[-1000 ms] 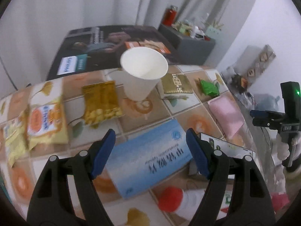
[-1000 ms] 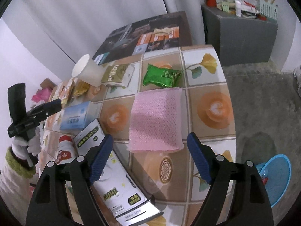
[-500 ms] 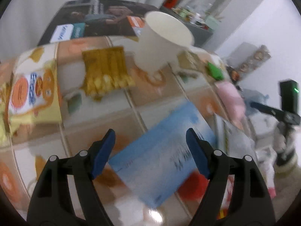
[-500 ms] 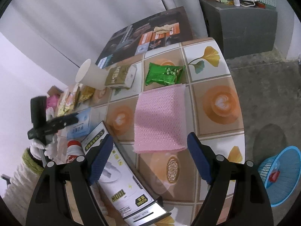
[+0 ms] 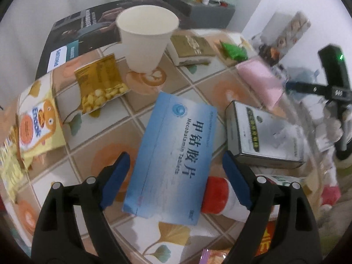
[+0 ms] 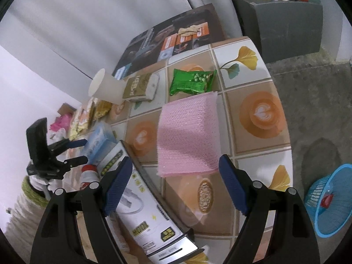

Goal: Collect trash
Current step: 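Grasp the blue medicine box with the left tool while the right grasps the pink mesh pad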

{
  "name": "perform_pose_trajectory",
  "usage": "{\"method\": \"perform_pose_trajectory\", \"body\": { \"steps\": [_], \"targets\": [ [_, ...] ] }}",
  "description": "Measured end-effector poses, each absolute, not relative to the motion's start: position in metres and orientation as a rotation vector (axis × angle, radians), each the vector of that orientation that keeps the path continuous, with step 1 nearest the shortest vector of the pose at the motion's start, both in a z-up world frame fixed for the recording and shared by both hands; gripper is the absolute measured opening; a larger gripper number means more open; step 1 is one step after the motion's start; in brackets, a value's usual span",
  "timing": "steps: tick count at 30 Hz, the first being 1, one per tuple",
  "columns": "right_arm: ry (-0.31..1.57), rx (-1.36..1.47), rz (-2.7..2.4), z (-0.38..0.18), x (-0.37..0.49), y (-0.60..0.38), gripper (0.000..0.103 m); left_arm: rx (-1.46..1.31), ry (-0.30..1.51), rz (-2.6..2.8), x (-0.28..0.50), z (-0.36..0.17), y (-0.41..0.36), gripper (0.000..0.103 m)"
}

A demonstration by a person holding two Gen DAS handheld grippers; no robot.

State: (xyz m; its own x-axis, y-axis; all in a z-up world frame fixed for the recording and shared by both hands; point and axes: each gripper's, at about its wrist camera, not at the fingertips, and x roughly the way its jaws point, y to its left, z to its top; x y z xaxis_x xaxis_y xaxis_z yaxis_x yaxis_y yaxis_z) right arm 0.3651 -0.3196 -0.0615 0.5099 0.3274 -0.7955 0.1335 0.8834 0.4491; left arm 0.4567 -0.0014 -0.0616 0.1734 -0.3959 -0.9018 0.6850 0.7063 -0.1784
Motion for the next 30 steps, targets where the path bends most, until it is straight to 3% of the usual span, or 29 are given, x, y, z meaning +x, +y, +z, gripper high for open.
{"method": "perform_pose_trajectory", "body": {
  "steps": [9, 13, 30],
  "targets": [
    [1.050, 0.386, 0.018, -0.067, 0.377, -0.319, 0.079, 0.417, 1.178, -0.706, 0.453, -0.081, -0.018, 0.081],
    [1.053, 0.332, 0.017, -0.067, 0.389, -0.307, 0.081, 0.388, 1.179, -0.670, 0.457, -0.086, -0.013, 0.076],
    [1.079, 0.089, -0.042, -0.097, 0.421, -0.273, 0.085, 0.296, 1.137, -0.604, 0.453, -0.077, 0.006, 0.074]
  ]
}}
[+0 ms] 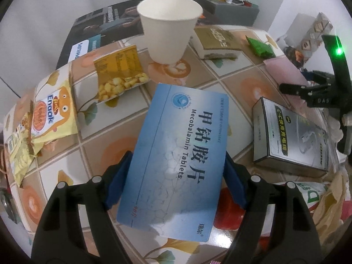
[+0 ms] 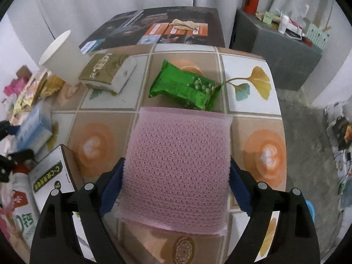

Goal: Collect trash
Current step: 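Grasp the blue medicine box with the left tool while the right grasps the pink mesh pad, then carry the medicine box and pink pad toward the blue wastebasket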

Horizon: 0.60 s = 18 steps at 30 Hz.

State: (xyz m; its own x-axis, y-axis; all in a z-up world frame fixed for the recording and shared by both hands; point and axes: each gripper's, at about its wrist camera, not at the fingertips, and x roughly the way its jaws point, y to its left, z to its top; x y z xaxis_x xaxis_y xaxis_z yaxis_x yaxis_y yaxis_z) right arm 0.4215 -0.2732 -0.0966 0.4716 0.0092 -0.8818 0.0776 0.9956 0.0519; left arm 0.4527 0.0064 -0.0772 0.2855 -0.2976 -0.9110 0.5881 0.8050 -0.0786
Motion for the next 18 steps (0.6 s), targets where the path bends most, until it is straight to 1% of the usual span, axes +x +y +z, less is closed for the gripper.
{"method": "perform_pose_trajectory", "body": {
  "steps": [5, 10, 14, 18],
  "targets": [
    [1.070, 0.099, -0.042, -0.092, 0.415, -0.276, 0.080, 0.262, 1.097, -0.583, 0.450, -0.062, 0.013, 0.074],
    [1.039, 0.112, -0.025, -0.076, 0.399, -0.279, 0.079, 0.239, 1.055, -0.565, 0.440, -0.037, 0.020, 0.073],
    [1.008, 0.148, 0.012, -0.057, 0.380, -0.286, 0.079, 0.267, 0.996, -0.544, 0.421, -0.008, 0.021, 0.073],
    [0.951, 0.202, 0.056, -0.028, 0.343, -0.303, 0.079, 0.290, 0.942, -0.550, 0.395, 0.027, 0.012, 0.073]
  ]
}}
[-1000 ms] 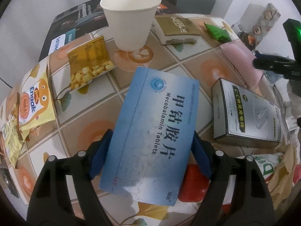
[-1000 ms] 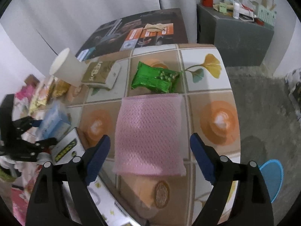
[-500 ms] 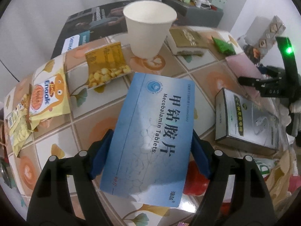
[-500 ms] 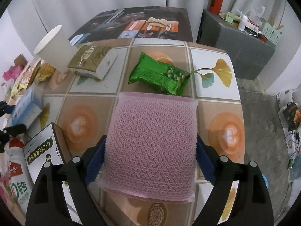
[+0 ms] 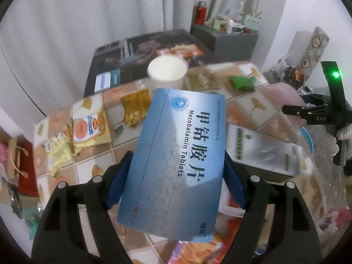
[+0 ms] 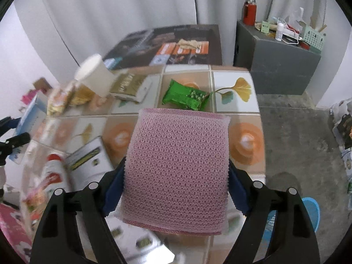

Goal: Collect trash
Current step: 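Carry the medicine box and pink pad toward the blue wastebasket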

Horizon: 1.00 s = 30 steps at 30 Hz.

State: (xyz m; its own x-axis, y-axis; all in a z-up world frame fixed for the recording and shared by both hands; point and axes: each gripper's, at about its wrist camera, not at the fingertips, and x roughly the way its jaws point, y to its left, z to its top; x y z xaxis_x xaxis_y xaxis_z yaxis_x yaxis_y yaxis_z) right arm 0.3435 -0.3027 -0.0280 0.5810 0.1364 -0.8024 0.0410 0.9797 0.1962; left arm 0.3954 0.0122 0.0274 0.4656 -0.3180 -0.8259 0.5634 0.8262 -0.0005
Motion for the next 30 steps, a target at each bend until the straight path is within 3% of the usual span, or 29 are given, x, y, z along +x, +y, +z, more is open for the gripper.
{"method": "perform_pose_trajectory", "body": {
  "steps": [8, 15, 21, 23, 24, 30],
  "targets": [
    [0.821, 0.300, 0.058, 0.019, 0.246, -0.359, 0.079, 0.301, 0.842, -0.653, 0.326, 0.094, -0.053, 0.073],
    [0.779, 0.424, -0.051, 0.013, 0.146, -0.445, 0.079, 0.300, 0.847, -0.834, 0.269, 0.099, -0.164, 0.073],
    [0.820, 0.608, -0.179, -0.030, 0.076, -0.524, 0.079, 0.268, 0.976, -0.976, 0.236, 0.053, -0.280, 0.073],
    [0.835, 0.675, -0.221, -0.049, 0.060, -0.546, 0.079, 0.233, 1.063, -1.017, 0.230, 0.027, -0.319, 0.071],
    [0.840, 0.725, -0.244, -0.062, 0.050, -0.559, 0.079, 0.223, 1.100, -1.038, 0.226, 0.014, -0.337, 0.065],
    [0.842, 0.924, -0.358, -0.123, 0.022, -0.614, 0.079, 0.210, 1.284, -1.069, 0.207, -0.065, -0.436, 0.063]
  ]
}}
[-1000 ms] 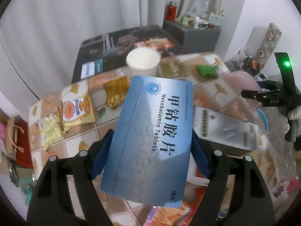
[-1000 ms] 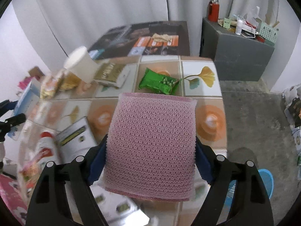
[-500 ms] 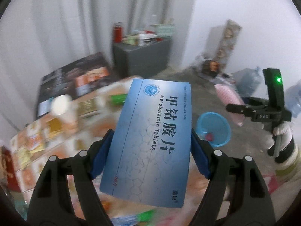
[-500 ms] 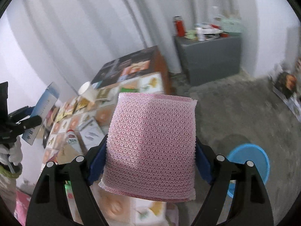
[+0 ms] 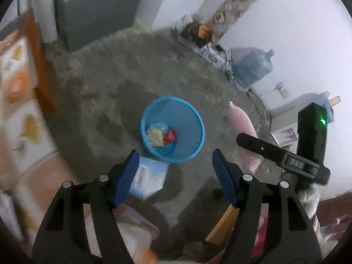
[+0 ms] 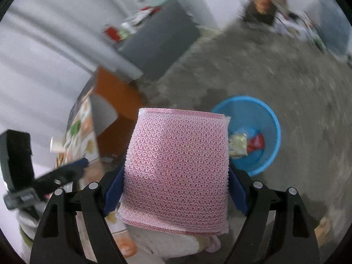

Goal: Collect trash
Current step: 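Carry the medicine box and pink pad toward the blue wastebasket, then drop the pink pad into the basket with the right tool, then grasp the fallen medicine box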

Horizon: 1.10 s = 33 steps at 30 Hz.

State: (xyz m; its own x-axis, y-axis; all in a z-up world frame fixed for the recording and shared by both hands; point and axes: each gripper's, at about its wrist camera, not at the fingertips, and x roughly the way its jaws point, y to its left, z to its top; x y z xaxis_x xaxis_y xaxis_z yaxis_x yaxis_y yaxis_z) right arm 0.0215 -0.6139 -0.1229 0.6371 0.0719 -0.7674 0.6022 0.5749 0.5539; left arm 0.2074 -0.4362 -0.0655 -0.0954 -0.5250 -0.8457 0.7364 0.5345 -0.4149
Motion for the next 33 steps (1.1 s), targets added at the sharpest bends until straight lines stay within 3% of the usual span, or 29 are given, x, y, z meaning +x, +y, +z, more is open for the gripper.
{"method": "perform_pose_trajectory", "body": {
  "steps": [3, 8, 26, 33],
  "targets": [
    [0.857, 0.976, -0.410, -0.149, 0.013, -0.635, 0.079, 0.188, 1.355, -1.057, 0.201, -0.100, -0.466, 0.057],
    [0.871, 0.966, -0.420, -0.167, 0.015, -0.647, 0.080, 0.167, 1.394, -1.026, 0.199, -0.120, -0.471, 0.057],
    [0.916, 0.709, -0.619, -0.234, 0.060, -0.675, 0.088, 0.080, 1.217, -0.993, 0.208, -0.047, -0.371, 0.066],
    [0.831, 0.502, -0.307, -0.221, 0.047, -0.588, 0.088, 0.083, 1.114, -1.005, 0.199, -0.020, -0.318, 0.071]
  ]
}}
